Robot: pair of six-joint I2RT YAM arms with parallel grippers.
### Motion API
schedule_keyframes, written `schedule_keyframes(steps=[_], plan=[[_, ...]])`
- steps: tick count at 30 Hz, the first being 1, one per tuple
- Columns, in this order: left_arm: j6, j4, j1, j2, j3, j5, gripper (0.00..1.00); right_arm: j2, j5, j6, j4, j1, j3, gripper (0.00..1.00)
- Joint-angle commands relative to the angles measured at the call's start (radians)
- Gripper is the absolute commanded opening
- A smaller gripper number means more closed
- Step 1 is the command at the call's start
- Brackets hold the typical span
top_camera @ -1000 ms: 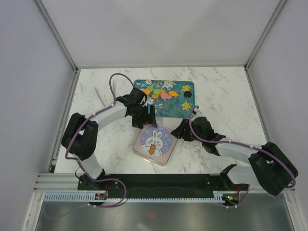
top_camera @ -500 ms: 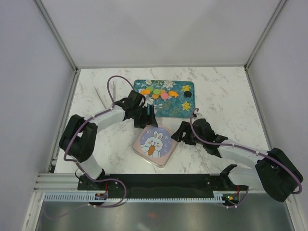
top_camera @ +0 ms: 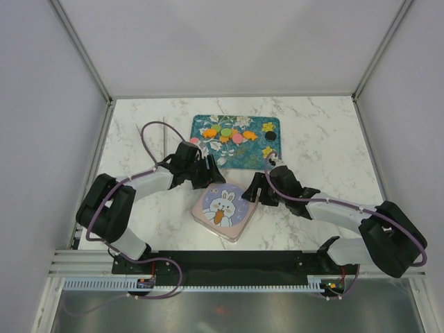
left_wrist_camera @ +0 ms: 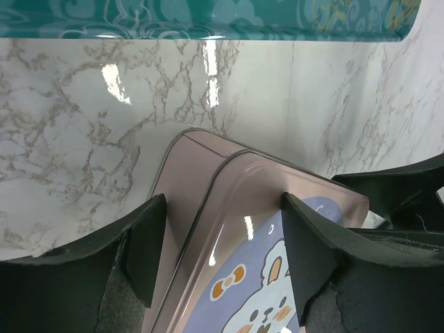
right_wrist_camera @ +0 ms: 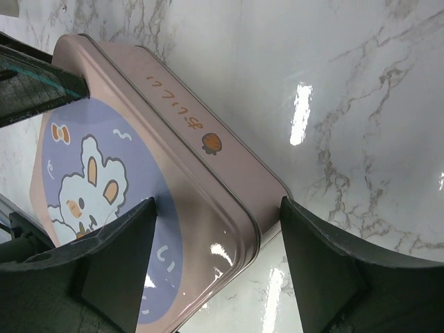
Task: Pack the cookies
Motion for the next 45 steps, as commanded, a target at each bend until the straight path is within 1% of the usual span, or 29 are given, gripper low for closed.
schedule_keyframes(steps=[1, 5, 6, 9, 11, 13, 15, 16, 17, 18, 21, 23, 25, 26, 28, 29, 30, 32, 34, 36, 37, 38, 40, 43, 45], plan=[[-0.113, -0.03, -0.039, 0.046, -0.117, -0.042, 0.56, 0.096, 0.002, -0.016, 0.021, 0.016, 0.045, 0.73], [-0.148, 0.01, -0.048, 0.015, -0.157, -0.033, 0.51, 0.177, 0.0, -0.036, 0.016, 0.015, 0.11, 0.66], [-0.147, 0.013, -0.051, 0.006, -0.16, -0.034, 0.51, 0.187, 0.0, -0.037, 0.013, 0.01, 0.118, 0.56], [-0.128, -0.004, -0.049, -0.002, -0.151, -0.039, 0.5, 0.219, -0.003, -0.048, 0.01, -0.011, 0.132, 0.55], [-0.111, -0.019, -0.049, -0.015, -0.136, -0.041, 0.5, 0.212, 0.002, -0.054, 0.001, -0.027, 0.135, 0.56], [-0.081, -0.068, -0.049, -0.041, -0.096, -0.064, 0.54, 0.175, 0.015, -0.069, -0.025, -0.047, 0.141, 0.56], [-0.041, -0.105, -0.045, -0.058, -0.037, -0.091, 0.6, 0.15, 0.029, -0.091, -0.077, -0.064, 0.176, 0.57], [-0.027, -0.154, -0.043, -0.069, -0.013, -0.1, 0.62, 0.135, 0.037, -0.114, -0.103, -0.068, 0.196, 0.58], [-0.015, -0.174, -0.037, -0.086, 0.01, -0.108, 0.66, 0.126, 0.044, -0.128, -0.131, -0.074, 0.237, 0.59], [0.011, -0.193, -0.032, -0.097, 0.055, -0.114, 0.67, 0.119, 0.057, -0.137, -0.178, -0.082, 0.258, 0.6], [0.074, -0.274, -0.014, -0.137, 0.162, -0.122, 0.72, 0.084, 0.06, -0.172, -0.244, -0.11, 0.328, 0.65], [0.114, -0.344, -0.005, -0.179, 0.218, -0.128, 0.76, 0.049, 0.071, -0.198, -0.281, -0.123, 0.379, 0.67], [0.175, -0.389, -0.005, -0.216, 0.289, -0.151, 0.79, -0.008, 0.084, -0.212, -0.326, -0.134, 0.403, 0.72], [0.211, -0.429, -0.005, -0.256, 0.326, -0.159, 0.8, -0.031, 0.084, -0.226, -0.349, -0.139, 0.422, 0.78], [0.243, -0.463, -0.005, -0.313, 0.344, -0.163, 0.8, -0.112, 0.115, -0.231, -0.364, -0.142, 0.43, 0.84], [0.258, -0.473, -0.005, -0.34, 0.343, -0.169, 0.8, -0.141, 0.124, -0.235, -0.374, -0.142, 0.433, 0.96], [0.286, -0.495, -0.005, -0.407, 0.34, -0.183, 0.81, -0.172, 0.133, -0.238, -0.393, -0.142, 0.433, 0.98], [0.324, -0.515, -0.005, -0.472, 0.317, -0.189, 0.81, -0.262, 0.169, -0.241, -0.435, -0.143, 0.434, 0.98], [0.337, -0.532, -0.005, -0.578, 0.282, -0.194, 0.81, -0.349, 0.193, -0.243, -0.464, -0.143, 0.433, 0.98], [0.346, -0.533, -0.005, -0.647, 0.208, -0.186, 0.81, -0.406, 0.247, -0.244, -0.508, -0.143, 0.417, 0.98], [0.35, -0.532, -0.005, -0.72, 0.182, -0.188, 0.81, -0.455, 0.267, -0.244, -0.525, -0.143, 0.413, 0.98], [0.355, -0.536, -0.005, -0.751, 0.135, -0.197, 0.81, -0.48, 0.279, -0.247, -0.548, -0.143, 0.398, 0.98], [0.358, -0.55, -0.005, -0.837, 0.099, -0.197, 0.82, -0.546, 0.325, -0.241, -0.565, -0.143, 0.367, 0.98], [0.358, -0.558, -0.005, -0.91, 0.042, -0.188, 0.82, -0.604, 0.35, -0.238, -0.579, -0.145, 0.336, 0.98], [0.357, -0.558, -0.005, -0.927, 0.016, -0.176, 0.82, -0.615, 0.364, -0.232, -0.596, -0.144, 0.333, 0.98]])
